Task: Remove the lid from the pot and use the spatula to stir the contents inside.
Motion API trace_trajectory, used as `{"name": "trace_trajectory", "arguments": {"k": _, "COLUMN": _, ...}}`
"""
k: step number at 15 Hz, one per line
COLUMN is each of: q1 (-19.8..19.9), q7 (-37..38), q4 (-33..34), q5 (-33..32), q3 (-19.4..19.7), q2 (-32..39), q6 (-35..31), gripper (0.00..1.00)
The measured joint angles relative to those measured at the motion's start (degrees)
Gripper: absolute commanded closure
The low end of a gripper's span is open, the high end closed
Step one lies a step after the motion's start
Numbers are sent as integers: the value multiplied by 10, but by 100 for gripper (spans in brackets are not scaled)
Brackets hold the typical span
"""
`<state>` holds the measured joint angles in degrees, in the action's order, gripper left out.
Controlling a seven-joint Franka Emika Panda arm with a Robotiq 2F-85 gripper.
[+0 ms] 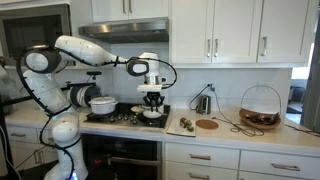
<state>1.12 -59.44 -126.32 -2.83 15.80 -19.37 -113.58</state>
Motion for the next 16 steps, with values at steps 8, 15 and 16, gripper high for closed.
{"name": "trace_trajectory", "arguments": {"k": 8, "q1": 12, "q7": 11, "q4": -67, "q5": -38, "q3": -17, "q2": 3, "q6": -146, "gripper": 92}}
{"name": "trace_trajectory", "arguments": {"k": 15, "q1": 21, "q7": 15, "q4": -93, "q5": -68, "q3": -19, "q2": 17, "q6": -181, "gripper": 92}}
{"name": "trace_trajectory", "arguments": {"k": 16, "q1": 22, "q7": 16, "q4": -96, "q5": -73, "q3": -20, "q2": 20, "q6": -184, "gripper": 92}}
